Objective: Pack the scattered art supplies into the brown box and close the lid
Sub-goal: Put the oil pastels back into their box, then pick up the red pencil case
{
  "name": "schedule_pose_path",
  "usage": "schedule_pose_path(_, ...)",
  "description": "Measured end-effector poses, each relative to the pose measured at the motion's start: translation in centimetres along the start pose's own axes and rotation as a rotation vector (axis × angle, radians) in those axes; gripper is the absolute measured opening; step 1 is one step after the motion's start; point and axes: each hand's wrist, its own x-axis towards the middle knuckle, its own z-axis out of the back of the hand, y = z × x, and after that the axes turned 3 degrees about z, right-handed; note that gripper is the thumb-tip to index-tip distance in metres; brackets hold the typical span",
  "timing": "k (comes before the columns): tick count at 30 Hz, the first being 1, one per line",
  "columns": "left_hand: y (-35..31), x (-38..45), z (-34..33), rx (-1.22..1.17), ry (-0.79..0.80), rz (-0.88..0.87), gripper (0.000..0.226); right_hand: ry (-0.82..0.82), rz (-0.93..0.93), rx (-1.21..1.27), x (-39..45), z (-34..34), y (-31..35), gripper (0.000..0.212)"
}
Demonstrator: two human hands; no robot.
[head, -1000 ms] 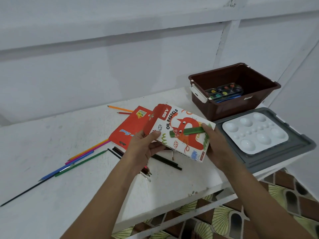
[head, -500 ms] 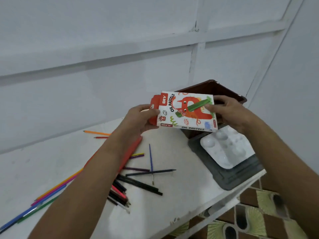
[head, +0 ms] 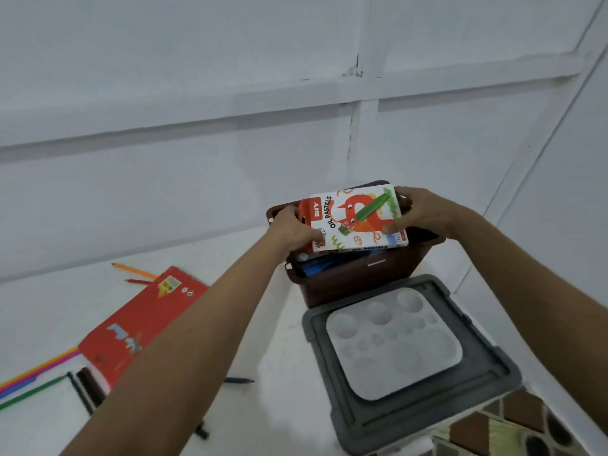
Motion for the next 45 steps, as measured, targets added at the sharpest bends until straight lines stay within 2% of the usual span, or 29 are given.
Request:
schedule_pose_path(3, -0.3, 0.5, -0.7, 0.18, 0.006, -0.046, 0.095, 0.07, -0.004, -0.094, 1.9, 0.3, -1.4, 0.064)
schedule_pose_path(5, -0.6, 0.8, -1.2, 0.314, 0.068, -0.051, 0.113, 0.118, -0.008, -0.122, 2.9, 0.4, -2.3, 0.066)
schedule_pose_path(9, -0.7, 1.6, -2.4, 0.609, 0.13, 0.031, 0.124, 0.195, 0.002, -0.399, 4.5, -0.3, -3.3, 0.091)
schedule_pose_path(13, -0.7, 2.5, -3.2, 0.749, 0.171, 0.101, 0.116, 0.246, -0.027, -0.614, 5.8, -1.5, -4.4, 0.097)
schedule_pose_path(16, -0.5, 2.7, -3.3, 0.814, 0.175, 0.113, 0.108, 0.239, -0.035, -0.651, 6.2, -1.6, -4.7, 0.097)
schedule_pose_path(22, -0.7, 2.3, -3.7, 0.917, 0.205, 0.12, 0.091, 0.238, -0.019, -0.724, 6.6, -1.8, -5.3, 0.084)
schedule_pose_path(25, -0.7, 2.2, -3.9, 0.996, 0.179, 0.095, 0.087, 0.214, -0.015, -0.741, 6.6, -1.9, -5.3, 0.084)
schedule_pose_path(29, -0.9, 2.3, -3.7, 1.027, 0.12, 0.037, 0.069, 0.171, 0.005, -0.719, 6.0, -1.9, -4.9, 0.085)
schedule_pose_path(33, -1.5, 1.5, -1.3, 0.911, -0.045, -0.12, 0.072, 0.009, 0.168, -0.61, 4.6, -2.4, -3.1, 0.088)
schedule_pose_path(38, 0.0, -1.5, 4.2, 0.725, -0.213, -0.232, 0.056, -0.045, 0.45, -0.46, 3.9, -6.6, 2.8, 0.065)
schedule_pose_path(41, 3.3, -3.7, 8.5, 0.638, -0.276, -0.16, 0.047, 0.009, 0.545, -0.366, 3.8, -11.3, 7.2, 0.055)
schedule_pose_path(45, 9.6, -6.7, 15.0, 0.645, -0.327, 0.049, 0.046, 0.156, 0.616, -0.283, 3.9, -19.5, 11.7, 0.045)
